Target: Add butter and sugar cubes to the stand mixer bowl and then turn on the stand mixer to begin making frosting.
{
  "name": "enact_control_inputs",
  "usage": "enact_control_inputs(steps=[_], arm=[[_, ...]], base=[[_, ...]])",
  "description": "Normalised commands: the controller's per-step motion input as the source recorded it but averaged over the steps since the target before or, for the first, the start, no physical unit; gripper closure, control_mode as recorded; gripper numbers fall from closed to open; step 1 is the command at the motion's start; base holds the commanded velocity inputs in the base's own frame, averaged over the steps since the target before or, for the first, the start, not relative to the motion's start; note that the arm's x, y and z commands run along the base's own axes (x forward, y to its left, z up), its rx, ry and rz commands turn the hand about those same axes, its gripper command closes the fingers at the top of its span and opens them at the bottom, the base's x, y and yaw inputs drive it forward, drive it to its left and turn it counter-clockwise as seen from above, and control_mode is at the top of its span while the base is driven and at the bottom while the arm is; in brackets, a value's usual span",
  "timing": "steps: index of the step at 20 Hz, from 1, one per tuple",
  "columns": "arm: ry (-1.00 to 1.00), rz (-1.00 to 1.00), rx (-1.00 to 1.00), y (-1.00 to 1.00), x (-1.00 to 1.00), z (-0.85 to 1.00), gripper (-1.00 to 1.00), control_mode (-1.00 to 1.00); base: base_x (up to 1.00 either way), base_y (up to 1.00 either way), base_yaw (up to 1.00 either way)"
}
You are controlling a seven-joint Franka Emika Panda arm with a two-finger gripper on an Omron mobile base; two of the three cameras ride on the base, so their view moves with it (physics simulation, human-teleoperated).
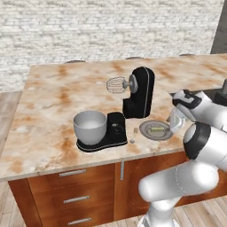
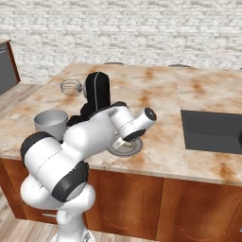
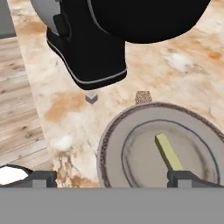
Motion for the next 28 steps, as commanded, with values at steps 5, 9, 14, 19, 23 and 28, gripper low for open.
enact_control_inputs(steps=[5, 9, 14, 19, 23, 28], arm=[[-0.14, 0.12, -0.05, 0.0, 0.38, -0.25, -1.0, -1.0], [-0.04, 0.09, -0.05, -0.04, 0.47, -0.3, -1.0, -1.0], [-0.01, 0.07, -0.04, -0.15, 0.45, -0.22, -1.0, -1.0], [0.0, 0.07, -0.01, -0.14, 0.45, -0.18, -1.0, -1.0], [0.0, 0.05, -0.02, 0.0, 0.44, -0.27, -1.0, -1.0], [0.0, 0.01, -0.06, 0.0, 0.06, -0.41, -1.0, -1.0]], base=[[0.0, 0.0, 0.0], [0.0, 0.0, 0.0], [0.0, 0.0, 0.0], [0.0, 0.0, 0.0], [0.0, 0.0, 0.0], [0.0, 0.0, 0.0]])
